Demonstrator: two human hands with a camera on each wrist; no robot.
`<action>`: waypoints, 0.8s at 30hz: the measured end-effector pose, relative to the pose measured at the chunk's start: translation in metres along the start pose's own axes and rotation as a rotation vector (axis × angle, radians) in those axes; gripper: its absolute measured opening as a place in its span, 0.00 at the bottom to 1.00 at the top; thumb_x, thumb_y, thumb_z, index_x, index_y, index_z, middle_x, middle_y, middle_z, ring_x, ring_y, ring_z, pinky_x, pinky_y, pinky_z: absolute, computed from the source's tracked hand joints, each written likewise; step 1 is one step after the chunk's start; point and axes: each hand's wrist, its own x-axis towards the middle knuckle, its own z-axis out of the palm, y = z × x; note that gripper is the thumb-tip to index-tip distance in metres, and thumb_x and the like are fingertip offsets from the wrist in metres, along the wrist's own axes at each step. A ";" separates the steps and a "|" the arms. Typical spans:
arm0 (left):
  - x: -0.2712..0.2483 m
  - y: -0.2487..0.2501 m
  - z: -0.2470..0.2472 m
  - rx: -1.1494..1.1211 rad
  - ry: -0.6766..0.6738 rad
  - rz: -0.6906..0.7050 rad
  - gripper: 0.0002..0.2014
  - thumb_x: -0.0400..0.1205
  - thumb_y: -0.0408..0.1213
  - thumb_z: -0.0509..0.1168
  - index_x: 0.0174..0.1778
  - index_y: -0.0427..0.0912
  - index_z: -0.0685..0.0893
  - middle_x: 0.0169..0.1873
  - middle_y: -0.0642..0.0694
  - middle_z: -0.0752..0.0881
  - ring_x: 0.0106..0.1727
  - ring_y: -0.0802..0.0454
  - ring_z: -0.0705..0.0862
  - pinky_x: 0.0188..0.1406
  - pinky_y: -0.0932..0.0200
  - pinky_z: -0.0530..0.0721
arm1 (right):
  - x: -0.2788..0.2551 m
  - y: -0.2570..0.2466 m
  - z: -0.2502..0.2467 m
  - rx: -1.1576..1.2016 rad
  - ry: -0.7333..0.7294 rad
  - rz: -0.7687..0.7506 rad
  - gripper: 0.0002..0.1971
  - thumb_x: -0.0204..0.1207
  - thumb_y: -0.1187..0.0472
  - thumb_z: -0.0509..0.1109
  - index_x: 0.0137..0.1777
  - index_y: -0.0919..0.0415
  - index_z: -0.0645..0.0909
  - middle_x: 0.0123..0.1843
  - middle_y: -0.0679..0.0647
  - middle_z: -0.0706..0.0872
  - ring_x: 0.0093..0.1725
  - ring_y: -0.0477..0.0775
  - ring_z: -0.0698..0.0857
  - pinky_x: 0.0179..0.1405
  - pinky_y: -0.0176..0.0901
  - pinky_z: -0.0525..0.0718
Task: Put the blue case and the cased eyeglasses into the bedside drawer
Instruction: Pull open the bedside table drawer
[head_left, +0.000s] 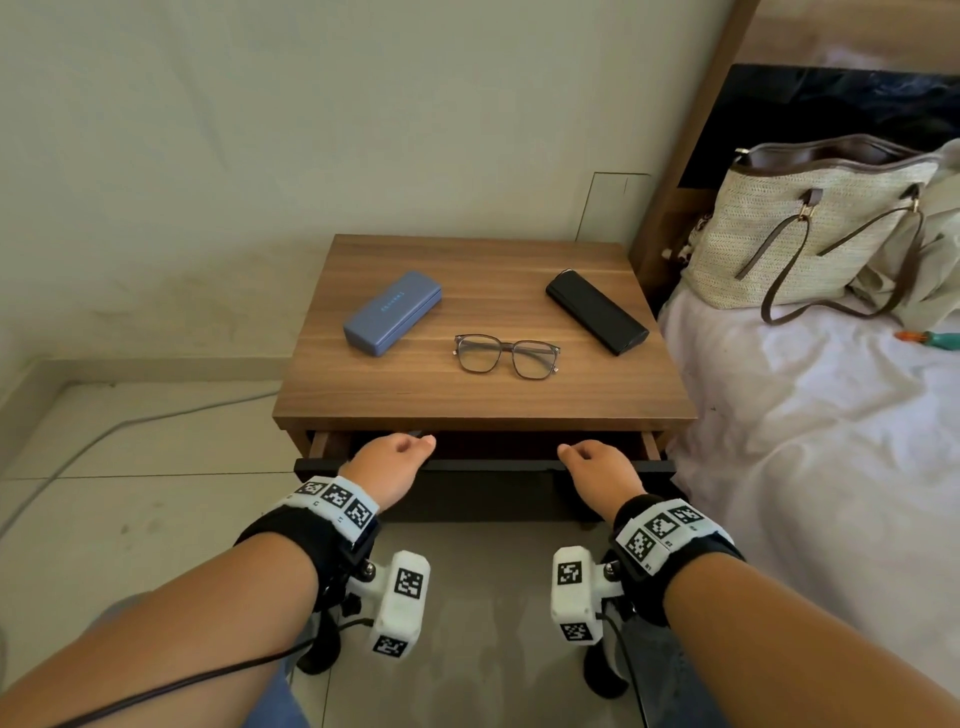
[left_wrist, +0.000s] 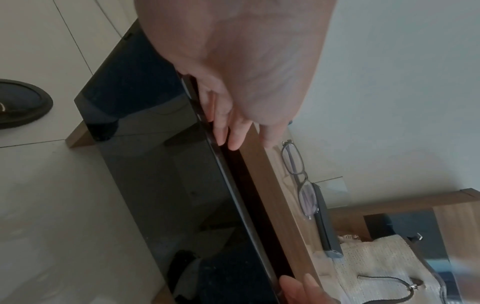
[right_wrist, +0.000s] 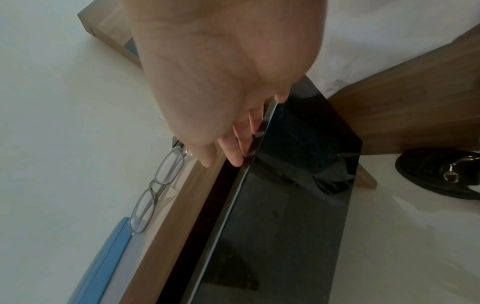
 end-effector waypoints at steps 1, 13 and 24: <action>0.001 -0.001 0.000 0.015 0.006 -0.005 0.21 0.85 0.58 0.54 0.62 0.49 0.84 0.57 0.49 0.86 0.62 0.48 0.82 0.68 0.46 0.76 | 0.000 0.001 0.000 0.008 -0.002 -0.003 0.19 0.80 0.42 0.58 0.58 0.52 0.83 0.55 0.55 0.88 0.61 0.60 0.83 0.69 0.63 0.75; -0.010 0.001 0.010 0.093 -0.028 -0.006 0.18 0.87 0.49 0.57 0.64 0.44 0.85 0.58 0.44 0.87 0.63 0.46 0.83 0.56 0.58 0.75 | -0.015 0.009 0.001 -0.165 0.019 -0.001 0.18 0.80 0.44 0.58 0.58 0.49 0.84 0.59 0.54 0.88 0.68 0.60 0.79 0.78 0.60 0.63; -0.031 -0.007 0.015 0.209 -0.153 -0.032 0.20 0.87 0.45 0.55 0.58 0.41 0.90 0.61 0.41 0.87 0.63 0.44 0.83 0.64 0.54 0.77 | -0.030 0.026 0.006 -0.128 -0.110 0.054 0.19 0.82 0.48 0.58 0.57 0.58 0.86 0.33 0.48 0.79 0.48 0.56 0.82 0.63 0.54 0.77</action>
